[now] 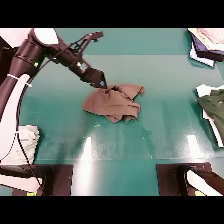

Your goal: Fold the shirts.

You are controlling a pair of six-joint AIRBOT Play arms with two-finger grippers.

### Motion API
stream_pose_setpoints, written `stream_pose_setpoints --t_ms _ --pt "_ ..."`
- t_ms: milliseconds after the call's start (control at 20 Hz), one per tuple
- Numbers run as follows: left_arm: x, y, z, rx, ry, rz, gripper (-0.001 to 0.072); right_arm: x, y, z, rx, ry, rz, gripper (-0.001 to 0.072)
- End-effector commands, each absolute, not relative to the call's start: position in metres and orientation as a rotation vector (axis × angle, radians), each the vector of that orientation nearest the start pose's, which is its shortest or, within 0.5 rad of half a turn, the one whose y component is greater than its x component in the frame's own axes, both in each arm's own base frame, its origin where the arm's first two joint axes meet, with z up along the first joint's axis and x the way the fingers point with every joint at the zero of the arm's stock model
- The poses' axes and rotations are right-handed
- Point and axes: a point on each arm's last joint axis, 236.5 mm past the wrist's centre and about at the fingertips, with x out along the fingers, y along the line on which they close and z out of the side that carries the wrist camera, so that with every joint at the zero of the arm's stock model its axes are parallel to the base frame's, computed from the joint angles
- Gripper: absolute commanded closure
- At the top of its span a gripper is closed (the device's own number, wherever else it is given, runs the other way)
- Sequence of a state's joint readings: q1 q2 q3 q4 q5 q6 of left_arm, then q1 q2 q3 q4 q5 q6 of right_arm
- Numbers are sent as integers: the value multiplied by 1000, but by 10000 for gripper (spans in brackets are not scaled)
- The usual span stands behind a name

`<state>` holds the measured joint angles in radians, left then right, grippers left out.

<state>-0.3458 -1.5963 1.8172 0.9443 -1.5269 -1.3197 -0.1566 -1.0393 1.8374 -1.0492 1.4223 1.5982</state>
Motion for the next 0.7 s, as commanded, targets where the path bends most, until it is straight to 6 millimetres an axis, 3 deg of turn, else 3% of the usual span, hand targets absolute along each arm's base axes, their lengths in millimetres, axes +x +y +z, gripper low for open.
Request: stream_pose_setpoints --t_ms 0,150,350,500,650 --pt "378 -228 97 -86 1328 -837 95 347 63 358 296 593 319 690" --pt "367 -185 40 -169 1428 -731 95 347 63 358 296 593 319 690" --pt "346 -168 -35 -243 1498 -666 95 347 63 358 296 594 319 690" --pt "350 -174 -60 -332 1453 -618 95 347 63 358 297 593 320 690" --pt "362 -179 -63 -395 1397 -584 95 347 63 358 297 594 320 690"
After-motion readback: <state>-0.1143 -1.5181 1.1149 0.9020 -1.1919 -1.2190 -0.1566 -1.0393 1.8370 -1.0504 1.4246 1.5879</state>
